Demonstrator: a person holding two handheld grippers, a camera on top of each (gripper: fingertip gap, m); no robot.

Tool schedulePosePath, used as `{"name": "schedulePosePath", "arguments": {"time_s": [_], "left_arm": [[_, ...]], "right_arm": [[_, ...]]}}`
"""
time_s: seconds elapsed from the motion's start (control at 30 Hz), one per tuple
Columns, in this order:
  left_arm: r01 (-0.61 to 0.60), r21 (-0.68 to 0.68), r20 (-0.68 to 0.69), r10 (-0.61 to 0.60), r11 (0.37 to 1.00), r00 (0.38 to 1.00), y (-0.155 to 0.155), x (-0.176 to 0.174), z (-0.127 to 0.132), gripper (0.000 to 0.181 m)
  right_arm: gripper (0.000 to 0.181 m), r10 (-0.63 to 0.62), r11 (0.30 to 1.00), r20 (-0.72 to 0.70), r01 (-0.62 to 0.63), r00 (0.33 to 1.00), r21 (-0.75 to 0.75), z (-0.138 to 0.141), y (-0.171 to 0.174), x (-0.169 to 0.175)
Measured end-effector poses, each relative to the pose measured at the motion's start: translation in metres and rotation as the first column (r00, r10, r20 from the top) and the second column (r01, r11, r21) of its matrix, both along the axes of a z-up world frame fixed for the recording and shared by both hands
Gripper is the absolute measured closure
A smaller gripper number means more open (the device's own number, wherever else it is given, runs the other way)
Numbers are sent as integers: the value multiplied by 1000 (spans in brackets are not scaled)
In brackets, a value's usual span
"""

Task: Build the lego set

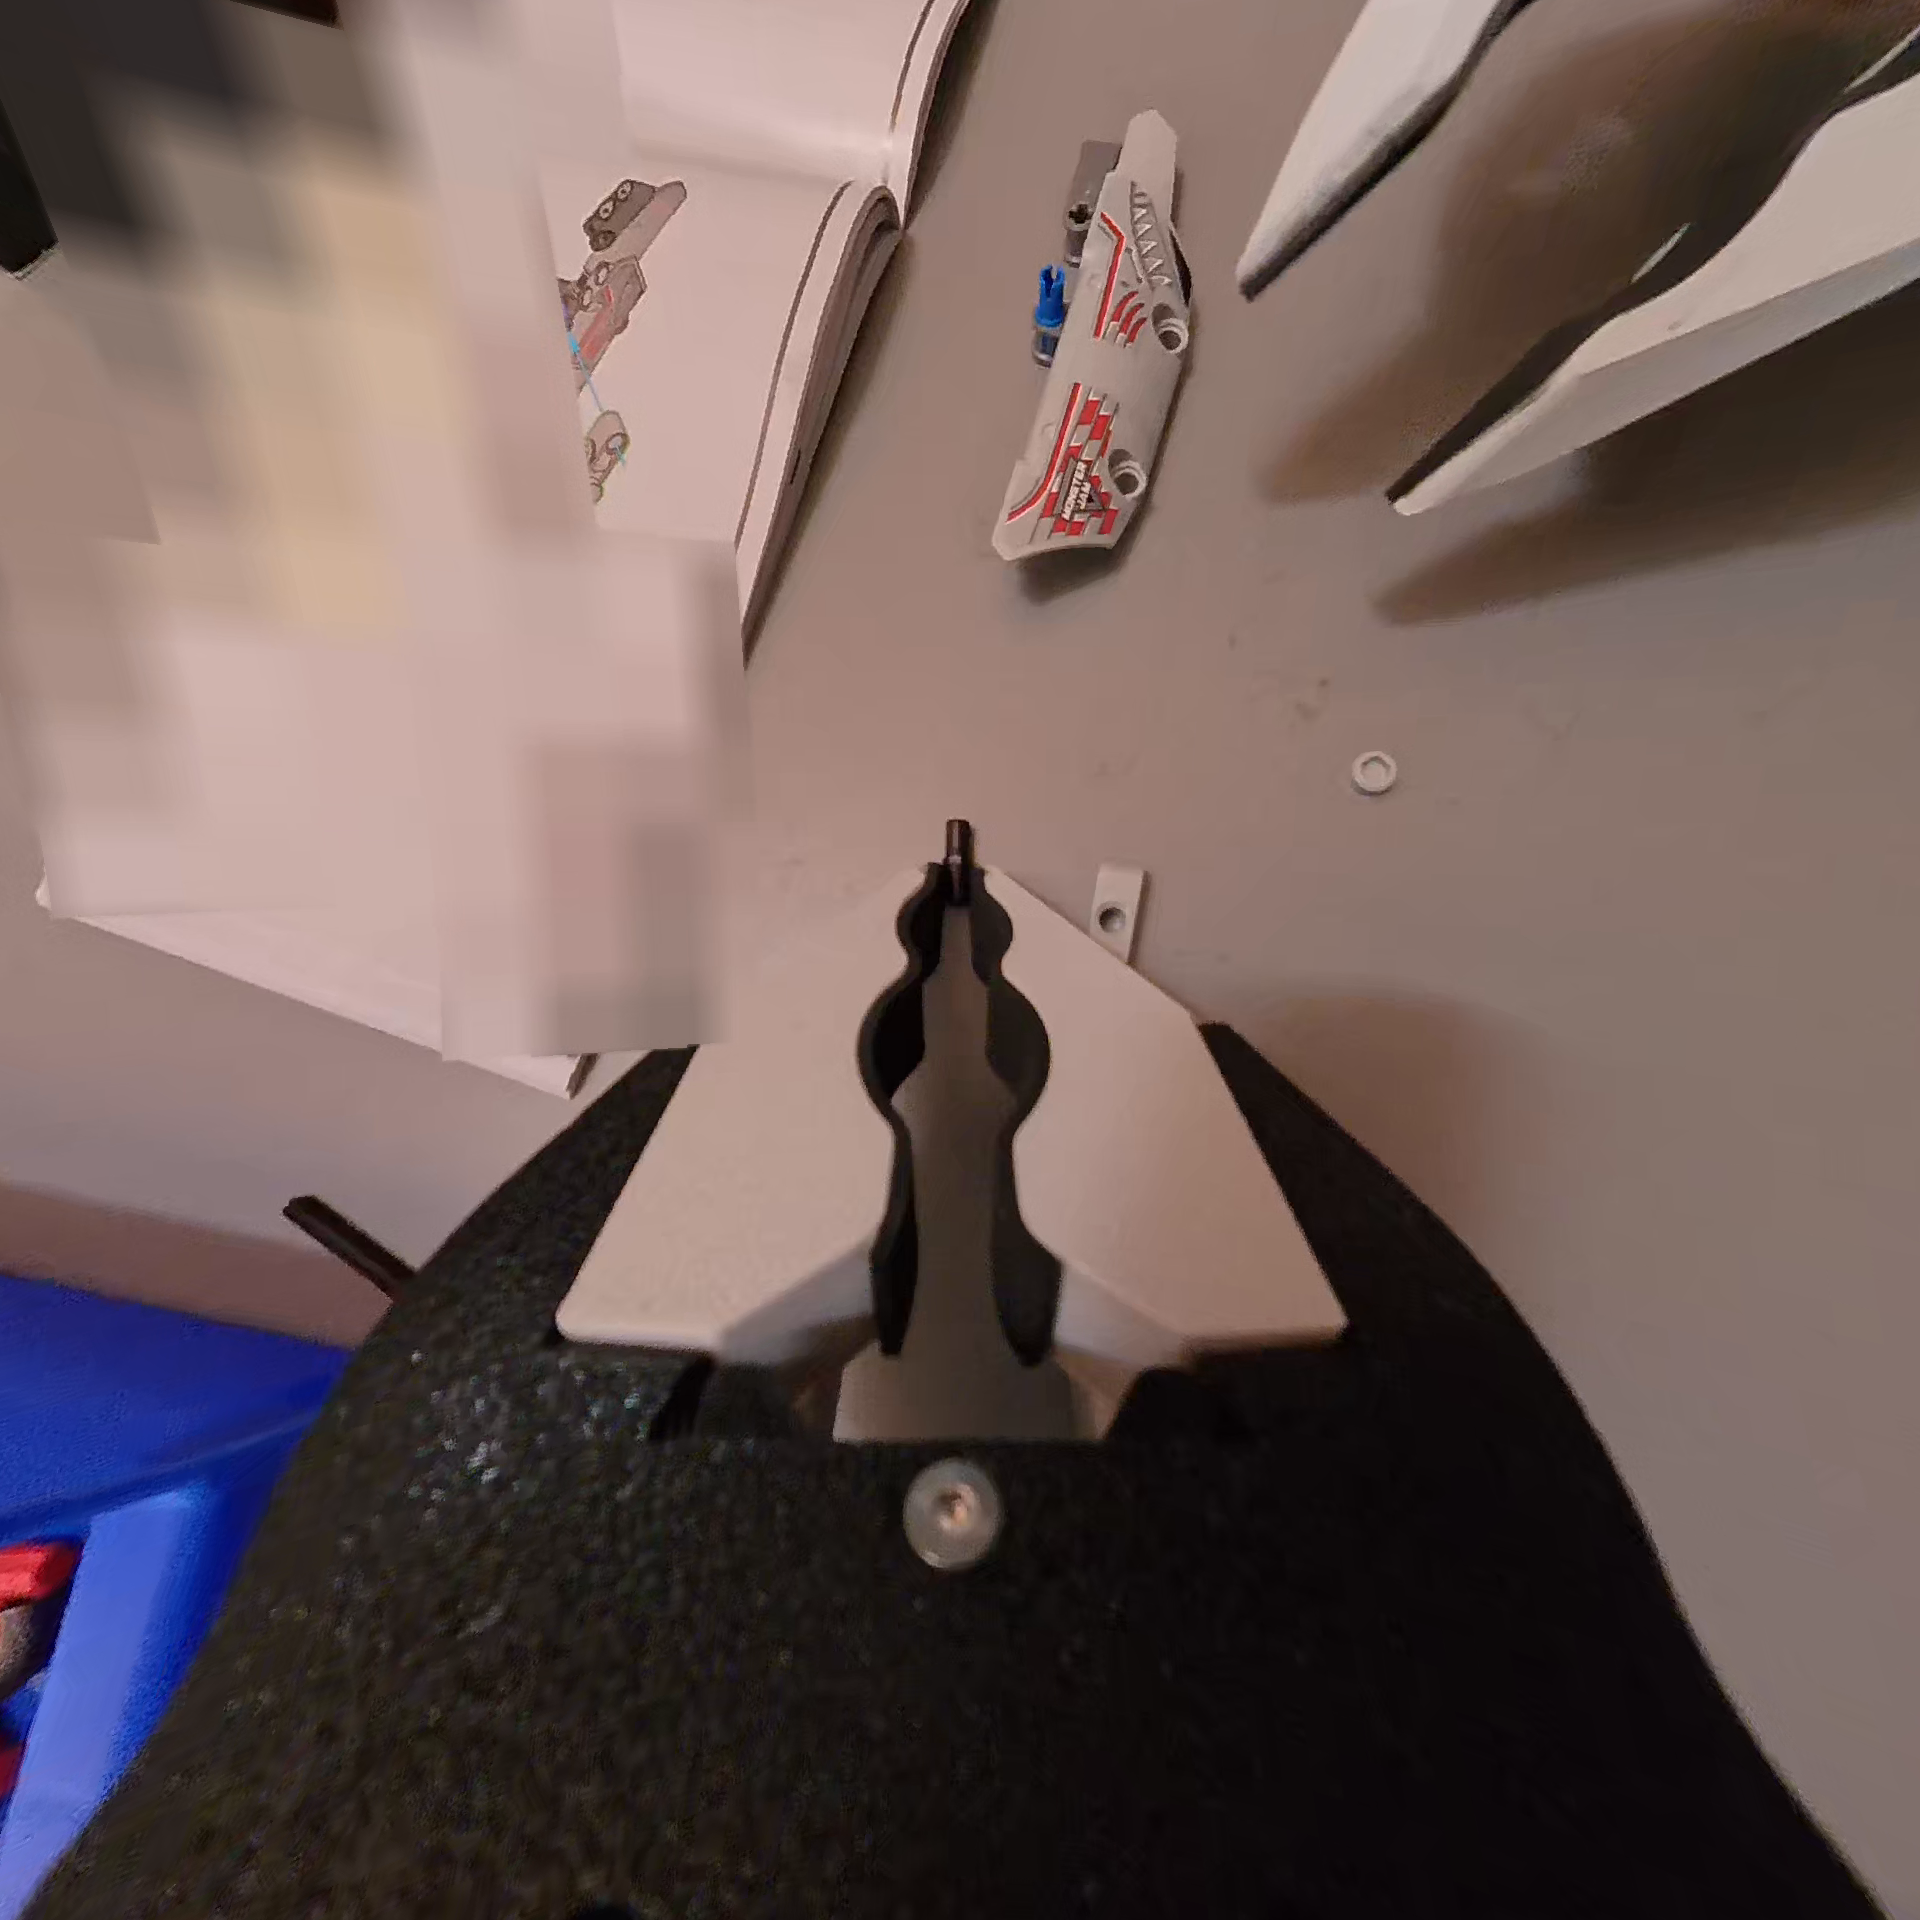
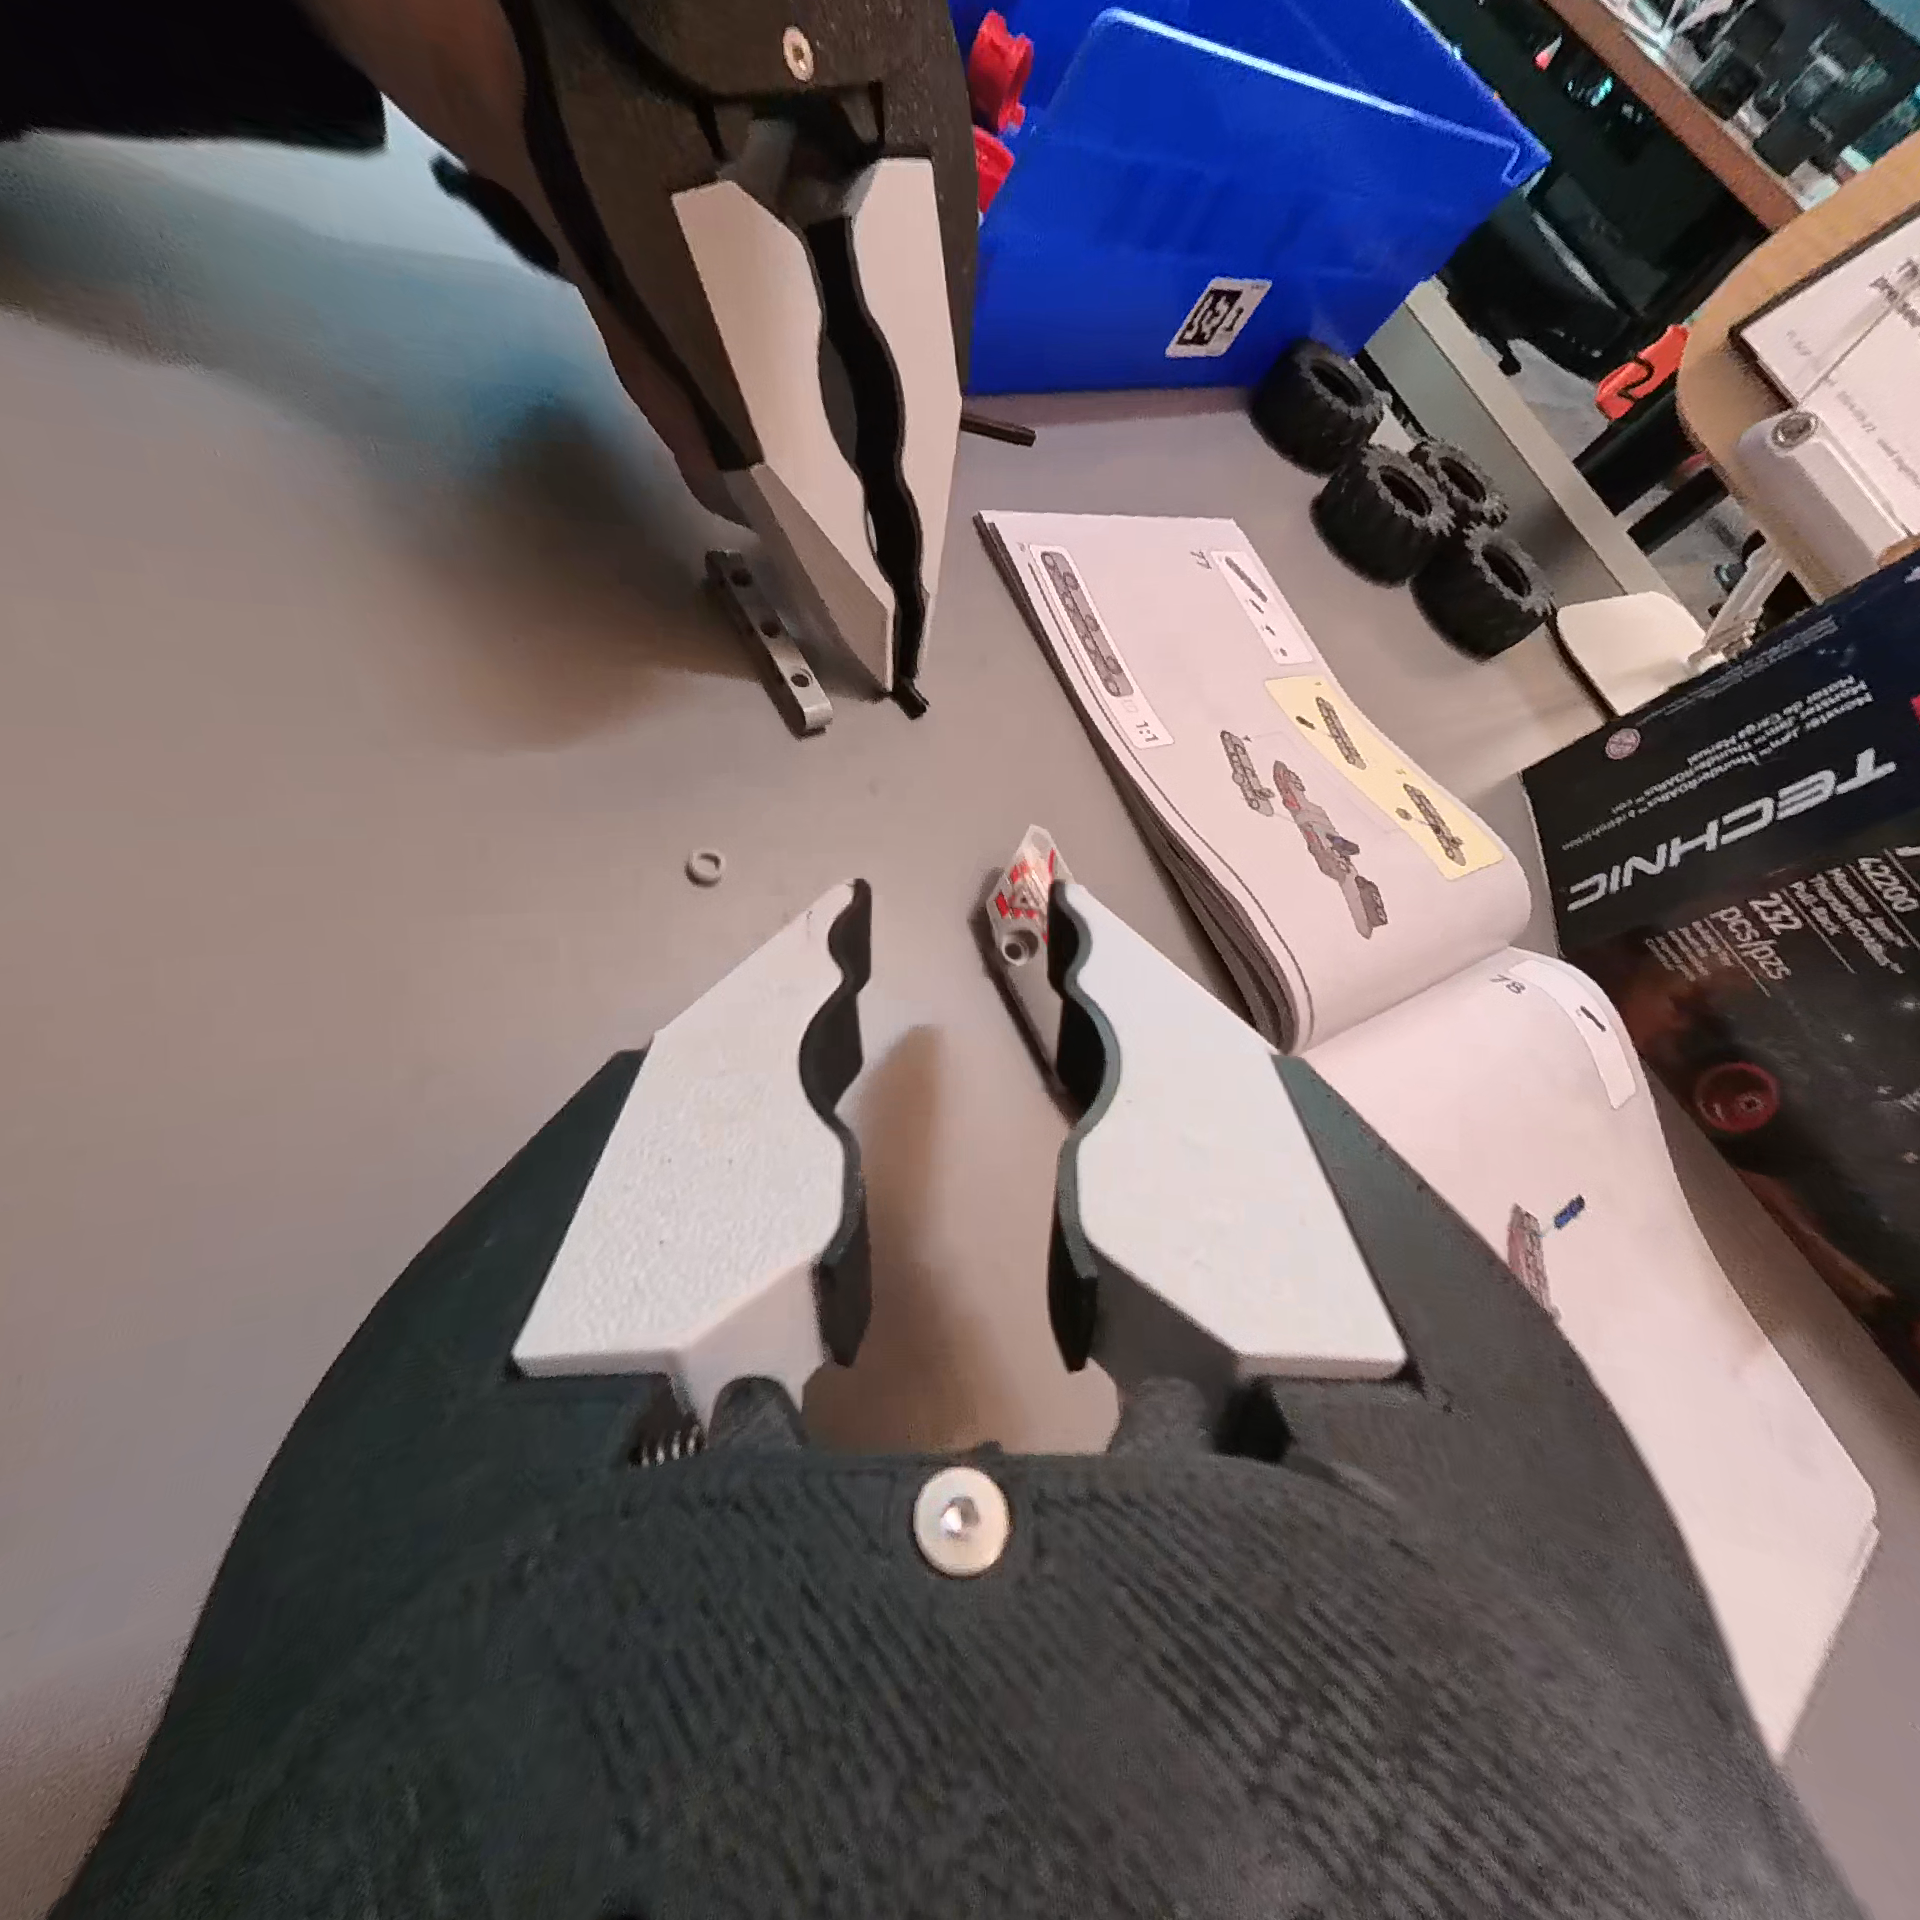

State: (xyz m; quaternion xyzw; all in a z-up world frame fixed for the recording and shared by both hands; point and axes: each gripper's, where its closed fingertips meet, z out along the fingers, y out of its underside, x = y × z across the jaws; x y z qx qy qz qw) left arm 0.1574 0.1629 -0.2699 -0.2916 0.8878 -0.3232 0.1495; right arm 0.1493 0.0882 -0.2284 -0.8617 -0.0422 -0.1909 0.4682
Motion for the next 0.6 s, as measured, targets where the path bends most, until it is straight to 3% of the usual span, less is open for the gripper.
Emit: {"name": "schedulePosePath", "arguments": {"time_s": [0.17, 0.33, 0.6], "left_arm": [[-40, -53, 1, 40, 998, 999, 3, 4, 5, 180], [-7, -151, 44, 14, 988, 999, -3, 3, 24, 180], [23, -191, 62, -11, 981, 998, -8, 1, 31, 180]], "right_arm": [[156, 26, 998, -3, -26, 1000, 58, 2, 7, -2], [158, 4, 990, 71, -14, 997, 139, 11, 11, 6], [166, 7, 995, 196, -25, 980, 93, 8, 18, 14]]}}
